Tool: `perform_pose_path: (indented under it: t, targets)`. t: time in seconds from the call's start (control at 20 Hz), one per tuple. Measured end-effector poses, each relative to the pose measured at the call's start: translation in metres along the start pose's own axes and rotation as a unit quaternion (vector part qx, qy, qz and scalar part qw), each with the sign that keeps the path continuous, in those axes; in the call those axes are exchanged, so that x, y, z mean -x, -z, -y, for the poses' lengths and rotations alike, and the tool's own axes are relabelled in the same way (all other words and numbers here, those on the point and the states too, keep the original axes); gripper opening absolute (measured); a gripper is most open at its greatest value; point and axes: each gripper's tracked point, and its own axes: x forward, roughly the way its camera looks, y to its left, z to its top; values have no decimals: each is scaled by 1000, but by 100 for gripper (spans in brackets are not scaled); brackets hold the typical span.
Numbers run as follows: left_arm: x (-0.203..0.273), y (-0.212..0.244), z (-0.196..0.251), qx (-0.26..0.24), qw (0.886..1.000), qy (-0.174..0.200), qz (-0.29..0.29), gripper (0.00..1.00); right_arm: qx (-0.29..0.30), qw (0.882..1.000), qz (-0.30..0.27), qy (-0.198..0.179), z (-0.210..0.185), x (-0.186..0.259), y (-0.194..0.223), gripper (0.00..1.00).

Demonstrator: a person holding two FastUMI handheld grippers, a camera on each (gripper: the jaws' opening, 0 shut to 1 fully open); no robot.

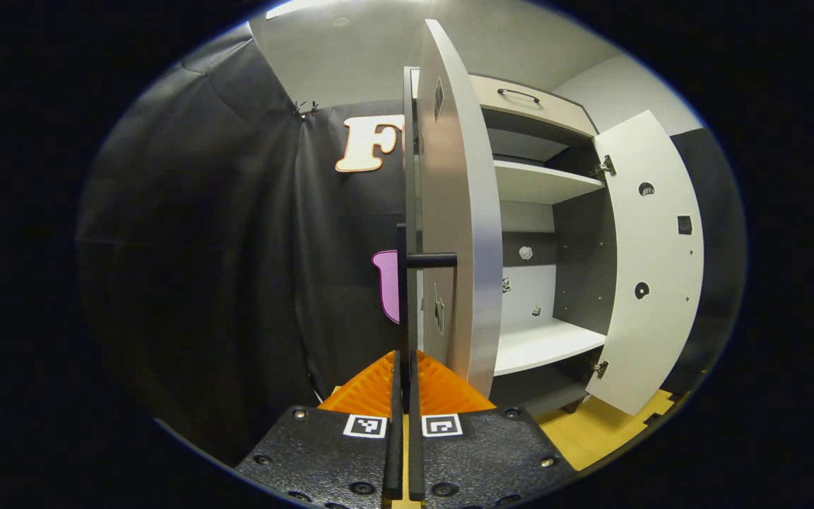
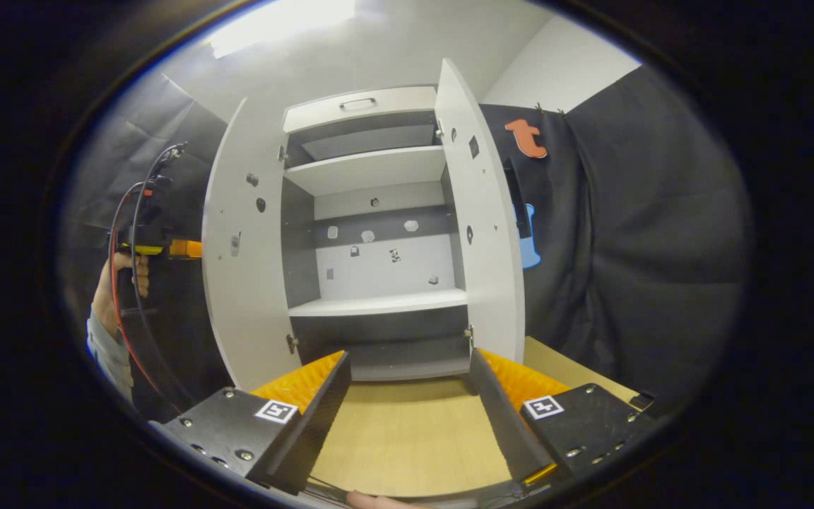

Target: Open the right door of the double-door shoe cabinet with the right hand, and open the left door with the left hand.

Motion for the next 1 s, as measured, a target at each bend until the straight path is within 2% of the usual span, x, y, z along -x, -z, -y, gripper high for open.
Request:
perform_pose_path:
  t: [0.1,0.15,0.3,0.45,0.7,0.8,0.85,0.9,0.95,1.0]
  targets:
    - [9,2,-3,6,1000,-2,-1,4,-4,1000,-2,1,-1,-2,2,100]
    - [12,5,-3,10,1000,1,-4,10,-6,1000,-3,2,-1,-4,3,100]
    - [26,15,-6,-2,1000,-8,-15,53,-2,1000,-7,4,-1,-10,6,100]
    - [35,17,-6,3,1000,-17,-10,73,3,1000,-8,6,-2,-13,7,100]
    - [51,14,-1,6,999,-35,-7,89,9,1000,-11,13,2,-24,8,100]
    - [59,8,4,4,999,-45,2,91,9,1000,-12,12,4,-29,8,100]
    - [64,5,8,2,999,-47,6,95,9,1000,-14,12,4,-29,9,100]
    - [69,2,15,2,999,-48,14,91,9,1000,-15,12,5,-30,9,100]
    - [73,2,22,2,999,-47,18,95,11,1000,-15,13,5,-29,9,100]
    - [77,3,31,1,999,-45,21,95,13,1000,-15,13,6,-30,8,97]
